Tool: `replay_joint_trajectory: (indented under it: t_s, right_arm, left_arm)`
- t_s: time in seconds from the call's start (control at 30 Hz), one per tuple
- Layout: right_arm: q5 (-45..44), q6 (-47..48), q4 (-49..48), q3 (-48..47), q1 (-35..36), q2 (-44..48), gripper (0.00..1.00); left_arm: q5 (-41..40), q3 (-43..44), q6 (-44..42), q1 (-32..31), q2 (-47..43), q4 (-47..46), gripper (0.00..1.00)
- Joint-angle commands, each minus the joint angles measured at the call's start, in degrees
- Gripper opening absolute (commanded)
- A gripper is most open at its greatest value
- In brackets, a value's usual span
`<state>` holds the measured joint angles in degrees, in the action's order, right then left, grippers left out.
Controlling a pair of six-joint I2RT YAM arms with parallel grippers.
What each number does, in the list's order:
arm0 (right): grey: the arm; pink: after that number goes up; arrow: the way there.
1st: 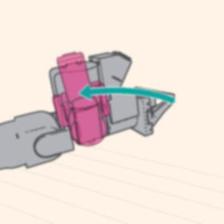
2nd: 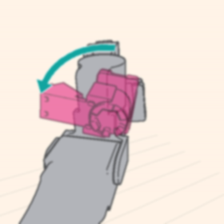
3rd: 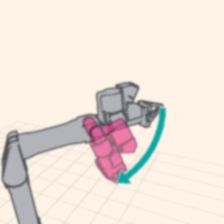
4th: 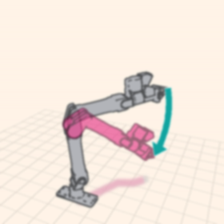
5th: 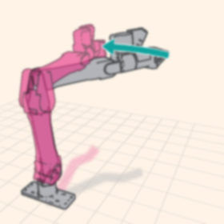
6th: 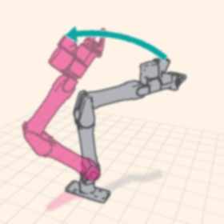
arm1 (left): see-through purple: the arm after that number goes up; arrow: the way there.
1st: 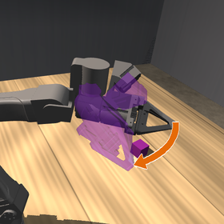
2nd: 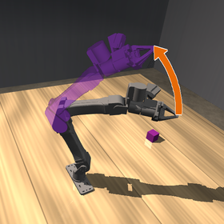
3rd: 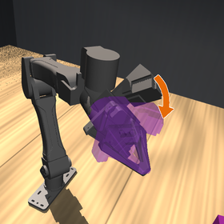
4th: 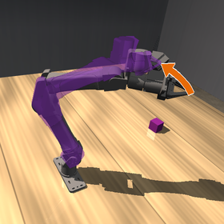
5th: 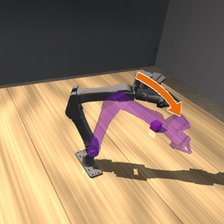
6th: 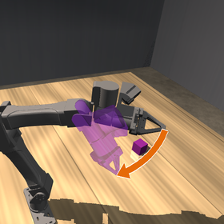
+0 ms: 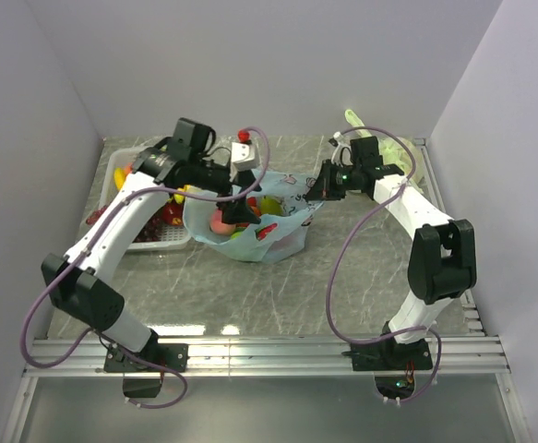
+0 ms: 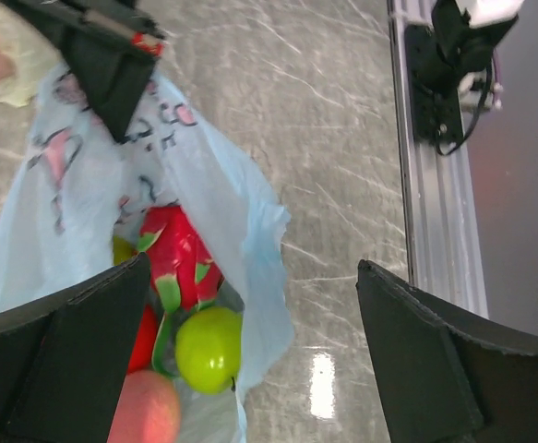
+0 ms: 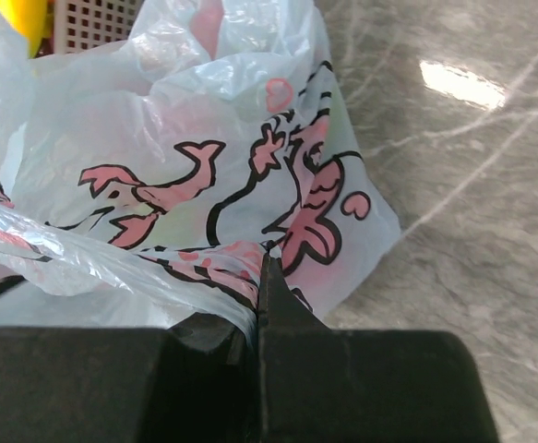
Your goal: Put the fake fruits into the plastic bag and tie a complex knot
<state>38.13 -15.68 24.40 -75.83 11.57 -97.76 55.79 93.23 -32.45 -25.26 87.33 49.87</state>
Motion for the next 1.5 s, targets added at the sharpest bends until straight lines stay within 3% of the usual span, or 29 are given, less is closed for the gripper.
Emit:
replay_joint_trajectory:
  t_s: [0.0,0.13,0.23,0.3,0.37,0.43,0.53,0.57,0.67,0.73,0.8,0.9,0.93,1.03,1.27,1.37,1.47]
  right_arm:
    - [1.1,-0.8,-3.0,-2.0,0.9,0.6,0.00]
    - [0.5,-0.5,-3.5,-0.3,1.3,2.4,0.00]
    - [0.2,-0.5,-4.2,0.9,1.5,3.4,0.00]
    - [-0.2,-0.5,-4.8,1.3,1.4,3.9,0.00]
    - [-0.5,-0.5,-5.2,1.7,1.5,4.1,0.00]
    - [-0.7,-0.5,-5.9,1.7,1.5,3.9,0.00]
    - [-0.7,-0.9,-7.2,1.4,1.7,3.4,0.00]
    - [-0.7,-1.0,-7.5,1.1,1.7,3.2,0.00]
    - [-0.7,-1.1,-9.0,0.1,2.1,2.3,0.00]
    - [-0.6,-0.9,-9.9,-1.5,2.7,1.3,0.05]
    - [-1.0,-0.8,-11.2,-2.6,2.9,0.9,0.18]
    - [-0.2,-1.2,-13.7,-3.8,1.9,2.6,0.47]
    - [0.2,-0.9,-14.3,-3.6,0.2,3.5,0.68]
    - [0.4,2.5,-16.5,-1.0,-4.6,9.6,0.92]
    - [9.5,9.4,-22.3,10.3,-15.0,28.8,0.97]
    - [11.8,12.5,-24.7,16.9,-15.0,36.5,0.98]
    - [13.5,12.6,-36.7,26.1,-14.2,43.5,1.00]
  left_arm:
    - [-1.5,2.1,-5.9,-3.2,3.8,5.7,0.98]
    - [-7.1,-2.0,-2.7,-3.7,2.8,-2.5,0.99]
    - [-8.0,-1.7,-7.3,-4.5,3.8,1.0,0.98]
    - [-8.0,-0.3,-9.6,-4.9,5.9,7.4,0.90]
    - [-7.7,0.7,-10.5,-5.1,7.6,11.3,0.74]
    - [-6.1,2.3,-11.7,-5.2,8.0,12.6,0.65]
    - [-5.9,2.8,-11.2,-7.3,7.9,11.0,0.40]
    - [-6.2,3.1,-11.1,-8.0,8.2,10.7,0.25]
    - [-3.9,7.7,-11.9,-9.9,10.7,12.9,0.01]
    - [1.1,12.3,-6.0,-10.3,11.3,9.5,0.00]
    - [5.7,14.5,2.3,-11.0,11.0,1.2,0.00]
    - [7.0,13.4,11.6,-13.1,10.0,-8.4,0.00]
    - [7.1,12.9,13.2,-13.5,10.2,-12.9,0.00]
    - [6.0,12.7,17.9,-13.9,11.6,-17.4,0.00]
    - [-1.7,8.6,37.5,-14.0,11.8,-37.3,0.00]
    - [-1.3,10.1,40.1,-14.0,13.7,-38.4,0.00]
    - [-0.8,12.1,38.9,-14.0,15.1,-35.7,0.00]
